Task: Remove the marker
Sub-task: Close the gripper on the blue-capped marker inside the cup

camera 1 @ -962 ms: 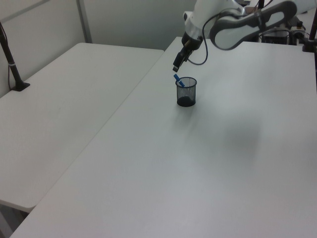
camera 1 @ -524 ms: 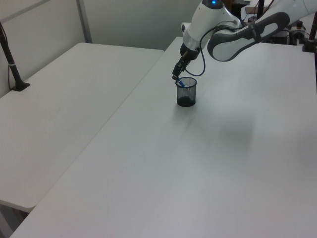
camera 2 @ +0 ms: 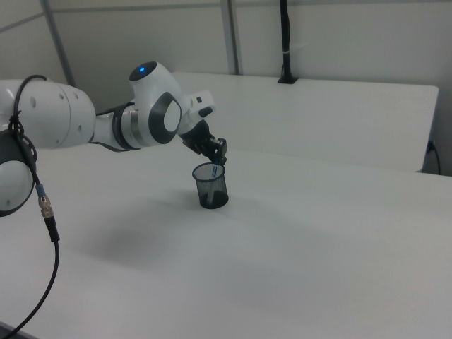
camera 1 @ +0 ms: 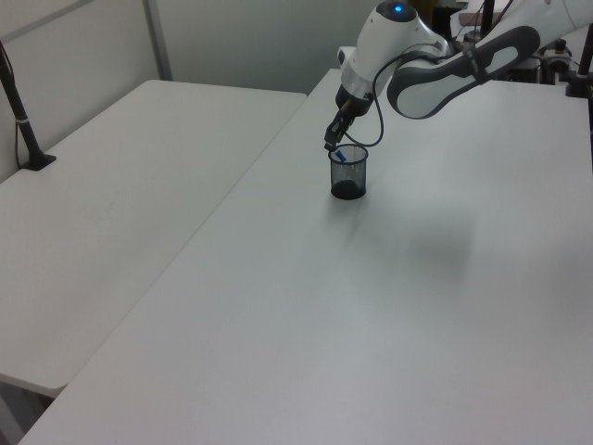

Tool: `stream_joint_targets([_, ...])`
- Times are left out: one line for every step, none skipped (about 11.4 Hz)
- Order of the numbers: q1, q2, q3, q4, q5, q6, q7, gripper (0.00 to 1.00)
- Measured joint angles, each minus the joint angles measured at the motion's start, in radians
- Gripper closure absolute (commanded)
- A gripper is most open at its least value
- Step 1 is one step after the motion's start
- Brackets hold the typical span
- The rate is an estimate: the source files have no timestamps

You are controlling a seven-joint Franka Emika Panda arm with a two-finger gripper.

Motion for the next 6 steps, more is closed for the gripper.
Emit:
stream_joint_targets([0.0, 0.002, 0.0, 0.0, 0.0, 0.0, 0.0, 0.76])
stream_joint_targets([0.0, 0.004, 0.0, 0.0, 0.0, 0.001, 0.0, 0.77])
stream_joint_targets([0.0, 0.005, 0.0, 0.0, 0.0, 0.002, 0.0, 0.77])
stream_joint_targets([0.0, 0.005, 0.0, 0.001, 0.0, 0.002, 0.0, 0.78])
stream_joint_targets([-0.001, 0.005, 0.0, 0.001, 0.0, 0.002, 0.0, 0.79])
stream_joint_targets([-0.002, 0.005, 0.0, 0.002, 0.0, 0.002, 0.0, 0.82])
